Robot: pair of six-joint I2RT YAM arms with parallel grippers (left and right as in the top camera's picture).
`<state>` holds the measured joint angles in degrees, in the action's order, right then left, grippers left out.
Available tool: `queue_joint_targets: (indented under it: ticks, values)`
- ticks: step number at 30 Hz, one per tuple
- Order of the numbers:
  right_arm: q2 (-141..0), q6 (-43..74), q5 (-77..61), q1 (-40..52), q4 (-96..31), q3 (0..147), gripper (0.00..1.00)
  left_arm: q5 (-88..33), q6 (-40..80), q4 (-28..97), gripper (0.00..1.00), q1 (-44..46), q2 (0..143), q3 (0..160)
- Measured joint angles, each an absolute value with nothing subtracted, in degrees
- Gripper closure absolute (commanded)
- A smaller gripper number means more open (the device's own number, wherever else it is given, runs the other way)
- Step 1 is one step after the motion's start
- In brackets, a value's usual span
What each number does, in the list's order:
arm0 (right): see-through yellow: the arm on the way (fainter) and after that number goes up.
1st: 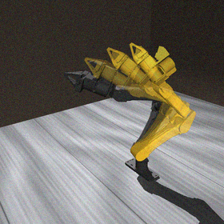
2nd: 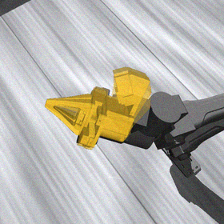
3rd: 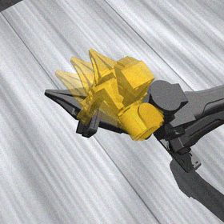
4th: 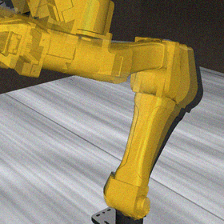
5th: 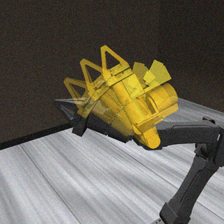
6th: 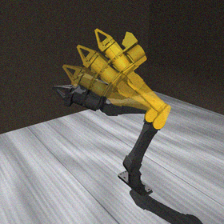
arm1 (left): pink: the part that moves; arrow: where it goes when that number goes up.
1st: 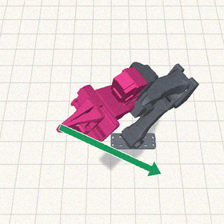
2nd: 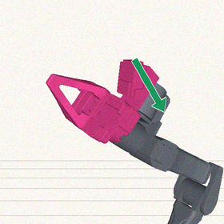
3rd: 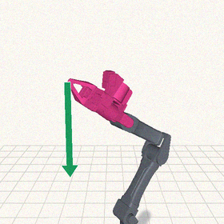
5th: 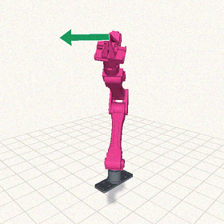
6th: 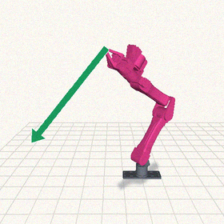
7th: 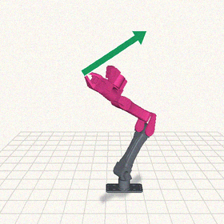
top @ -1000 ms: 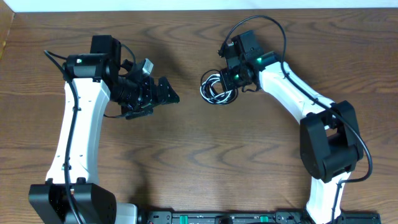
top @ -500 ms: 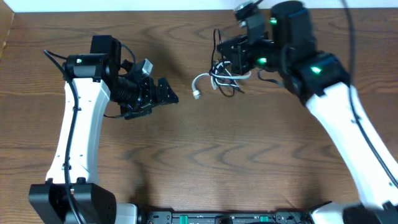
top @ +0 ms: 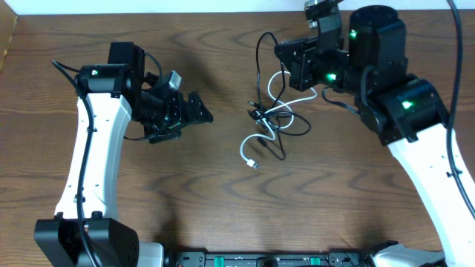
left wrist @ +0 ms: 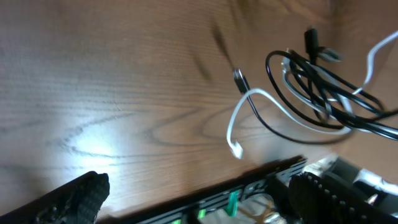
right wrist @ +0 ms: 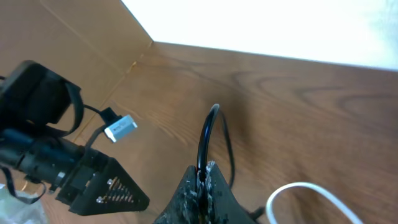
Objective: Untangle cables
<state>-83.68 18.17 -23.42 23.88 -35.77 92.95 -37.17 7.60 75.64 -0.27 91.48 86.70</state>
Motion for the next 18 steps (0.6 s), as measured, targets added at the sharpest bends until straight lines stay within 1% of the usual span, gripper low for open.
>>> queue_joint_targets:
  ticks: [2, 5, 8, 14, 18]
  values:
    - [-84.9, 19.4, -25.4, 23.9, -34.7, 92.9, 0.99, -37.2, 10.2, 75.6, 0.02, -0.3, 91.5, 86.7]
    - [-86.5, 22.6, -32.1, 23.9, -30.4, 92.9, 0.99, -37.1, 13.4, 75.7, 0.02, -0.3, 91.5, 86.7]
    - [-86.8, 25.3, -36.3, 24.0, -28.5, 92.9, 0.99, -37.2, 14.9, 75.9, 0.02, -0.3, 91.5, 86.7]
    - [-86.8, 28.7, -39.1, 24.8, -28.4, 92.9, 0.99, -37.7, 19.2, 75.8, 0.02, 0.8, 91.5, 86.7]
    - [-86.8, 30.6, -39.7, 26.3, -28.4, 92.9, 0.99, -39.9, 22.2, 73.0, 0.02, 2.3, 91.5, 86.7]
